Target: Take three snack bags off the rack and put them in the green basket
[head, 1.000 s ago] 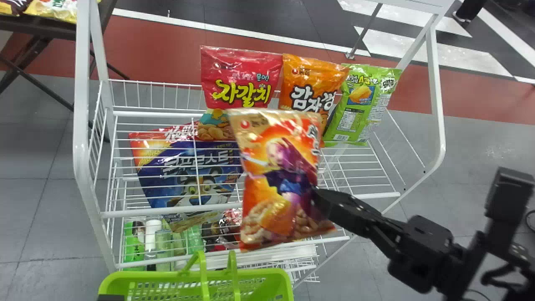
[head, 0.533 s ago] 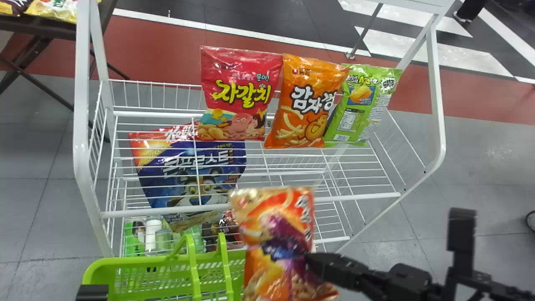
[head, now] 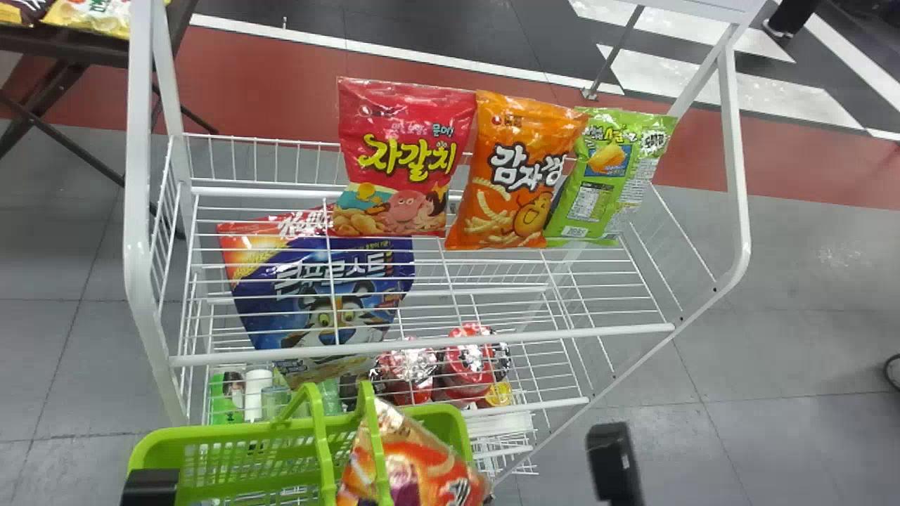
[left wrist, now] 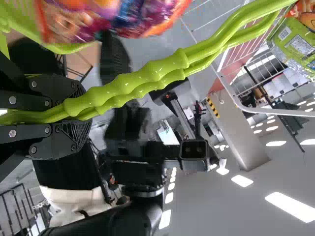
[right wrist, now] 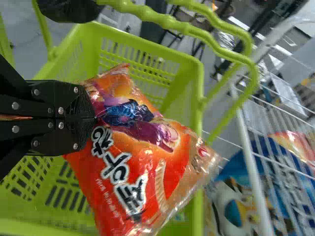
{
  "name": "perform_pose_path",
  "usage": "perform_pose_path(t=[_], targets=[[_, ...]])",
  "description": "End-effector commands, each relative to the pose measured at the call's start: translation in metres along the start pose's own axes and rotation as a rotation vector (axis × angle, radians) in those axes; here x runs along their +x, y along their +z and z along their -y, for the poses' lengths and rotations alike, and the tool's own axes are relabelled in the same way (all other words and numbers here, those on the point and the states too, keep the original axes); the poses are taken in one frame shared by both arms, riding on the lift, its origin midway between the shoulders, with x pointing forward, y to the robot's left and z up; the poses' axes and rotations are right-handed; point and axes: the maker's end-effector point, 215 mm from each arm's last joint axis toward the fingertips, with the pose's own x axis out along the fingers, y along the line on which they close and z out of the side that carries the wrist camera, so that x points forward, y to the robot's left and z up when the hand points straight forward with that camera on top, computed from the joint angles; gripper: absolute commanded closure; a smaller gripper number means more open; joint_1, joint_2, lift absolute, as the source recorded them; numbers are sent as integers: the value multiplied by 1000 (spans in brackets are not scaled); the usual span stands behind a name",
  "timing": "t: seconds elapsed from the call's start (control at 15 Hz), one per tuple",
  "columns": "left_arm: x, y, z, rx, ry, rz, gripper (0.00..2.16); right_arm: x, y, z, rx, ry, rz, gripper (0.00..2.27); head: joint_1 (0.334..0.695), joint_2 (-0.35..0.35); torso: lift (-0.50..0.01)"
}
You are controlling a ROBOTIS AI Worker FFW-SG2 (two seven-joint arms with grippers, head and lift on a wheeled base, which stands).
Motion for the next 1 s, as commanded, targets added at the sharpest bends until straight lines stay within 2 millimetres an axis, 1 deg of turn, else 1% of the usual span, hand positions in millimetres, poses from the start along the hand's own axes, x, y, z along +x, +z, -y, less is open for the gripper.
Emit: perform_pose_path(t=[0.0, 0.07, 0.2, 0.27, 0.33, 0.4, 0.47, 0.53, 0.6, 0.73, 0.87, 0.93], targets=[[0, 1, 0, 1, -4, 0, 1281, 24, -32, -18, -14, 46, -92, 2219, 695, -350, -21], [0, 1, 0, -1, -5, 0, 1281, 30, -40, -21, -22, 55, -114, 2219, 695, -350, -21], [1, 0, 1, -3, -11, -1, 1281, 37, -44, -20, -33, 62, -123, 2209, 695, -350, -21], [1, 0, 2, 0, -12, 1, 1281, 40, -40, -11, -34, 44, -118, 2003, 695, -350, -21], [2, 0, 2, -2, -14, 0, 1281, 40, -31, 1, -50, 4, -95, 1180, 695, -350, -21], [2, 0, 3, 0, -15, -1, 1281, 38, -17, 9, -89, -28, -53, 83, 695, -350, -21], [2, 0, 3, 1, -15, 0, 1281, 32, 5, 18, -146, -71, 23, -2, 695, -350, -21], [3, 0, 4, 0, -17, -1, 1281, 26, 23, 25, -185, -102, 78, -2, 695, -350, -21], [3, -1, 4, -2, -17, -1, 1281, 17, 48, 31, -232, -132, 157, 33, 695, -350, -21], [3, -2, 4, -5, -17, -2, 1281, -4, 98, 34, -319, -183, 332, 53, 695, -350, -21], [3, -4, 5, -8, -19, -2, 1281, -31, 152, 27, -406, -224, 531, 53, 695, -350, -21], [3, -4, 6, -8, -19, -4, 1281, -42, 175, 23, -434, -239, 614, 63, 695, -350, -21]])
